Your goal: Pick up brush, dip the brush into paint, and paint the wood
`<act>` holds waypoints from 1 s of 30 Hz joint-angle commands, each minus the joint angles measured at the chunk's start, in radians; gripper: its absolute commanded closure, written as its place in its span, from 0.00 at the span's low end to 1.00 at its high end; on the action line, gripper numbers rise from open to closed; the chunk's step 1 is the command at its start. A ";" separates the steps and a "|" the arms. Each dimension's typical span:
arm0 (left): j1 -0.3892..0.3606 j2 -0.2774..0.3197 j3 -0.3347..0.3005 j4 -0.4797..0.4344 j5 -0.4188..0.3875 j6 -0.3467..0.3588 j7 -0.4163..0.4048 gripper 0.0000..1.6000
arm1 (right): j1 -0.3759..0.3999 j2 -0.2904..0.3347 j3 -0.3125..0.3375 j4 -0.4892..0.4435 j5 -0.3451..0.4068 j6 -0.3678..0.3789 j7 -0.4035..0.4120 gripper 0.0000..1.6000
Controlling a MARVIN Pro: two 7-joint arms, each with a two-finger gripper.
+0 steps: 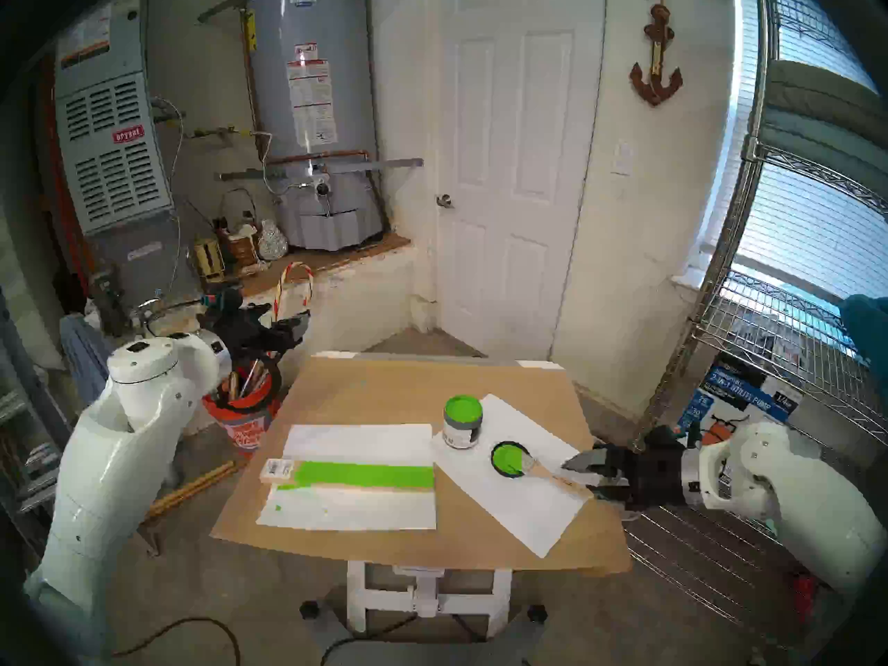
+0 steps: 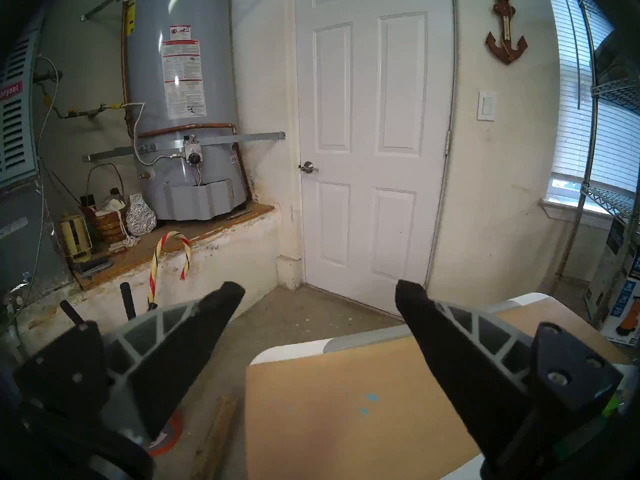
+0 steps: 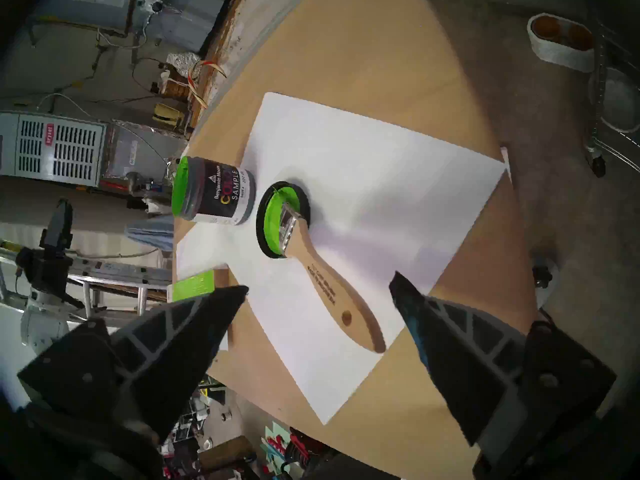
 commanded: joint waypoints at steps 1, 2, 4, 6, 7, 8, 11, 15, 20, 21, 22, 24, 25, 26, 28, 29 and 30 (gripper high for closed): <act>-0.009 0.002 -0.009 -0.017 -0.002 -0.003 0.000 0.00 | -0.015 0.010 0.046 0.009 -0.015 0.000 0.011 0.00; -0.009 0.002 -0.009 -0.017 -0.002 -0.003 0.000 0.00 | -0.023 0.011 0.058 0.011 -0.021 -0.002 0.009 0.00; -0.009 0.002 -0.009 -0.016 -0.002 -0.003 0.000 0.00 | -0.033 0.012 0.081 0.019 -0.037 -0.008 0.011 0.00; -0.009 0.002 -0.009 -0.016 -0.001 -0.003 0.000 0.00 | -0.033 0.005 0.103 0.032 -0.042 -0.019 0.013 0.00; -0.009 0.002 -0.009 -0.016 -0.001 -0.003 0.000 0.00 | -0.033 0.005 0.103 0.032 -0.042 -0.019 0.013 0.00; -0.009 0.002 -0.009 -0.016 -0.001 -0.003 0.000 0.00 | -0.033 -0.002 0.115 0.033 -0.057 -0.035 0.013 0.00; -0.010 0.002 -0.008 -0.015 -0.001 -0.004 0.000 0.00 | -0.014 -0.047 0.148 0.000 -0.110 -0.120 0.035 0.00; -0.010 0.002 -0.008 -0.014 -0.001 -0.004 0.000 0.00 | 0.037 -0.102 0.151 -0.067 -0.137 -0.170 0.045 0.00; -0.011 0.002 -0.007 -0.013 -0.001 -0.004 0.000 0.00 | 0.095 -0.173 0.089 -0.144 -0.133 -0.269 0.043 0.00; -0.011 0.002 -0.007 -0.013 -0.001 -0.004 0.000 0.00 | 0.106 -0.180 0.070 -0.150 -0.123 -0.278 0.043 0.00; -0.011 0.002 -0.007 -0.013 -0.001 -0.004 0.000 0.00 | 0.118 -0.203 0.048 -0.165 -0.126 -0.309 0.036 0.00; -0.011 0.002 -0.007 -0.012 -0.001 -0.004 0.000 0.00 | 0.140 -0.226 0.005 -0.191 -0.134 -0.344 0.030 0.00; -0.011 0.002 -0.007 -0.012 0.000 -0.004 0.000 0.00 | 0.149 -0.228 -0.012 -0.204 -0.144 -0.348 0.025 0.00; -0.011 0.002 -0.006 -0.012 0.000 -0.004 0.000 0.00 | 0.157 -0.226 -0.028 -0.223 -0.167 -0.365 0.012 0.00; -0.011 0.002 -0.006 -0.012 0.000 -0.004 0.000 0.00 | 0.184 -0.260 -0.076 -0.240 -0.155 -0.403 0.000 0.00; -0.011 0.002 -0.006 -0.012 0.000 -0.004 0.000 0.00 | 0.187 -0.260 -0.082 -0.253 -0.177 -0.412 -0.008 0.00; -0.011 0.002 -0.006 -0.011 0.000 -0.004 0.000 0.00 | 0.201 -0.272 -0.102 -0.263 -0.174 -0.432 -0.008 0.00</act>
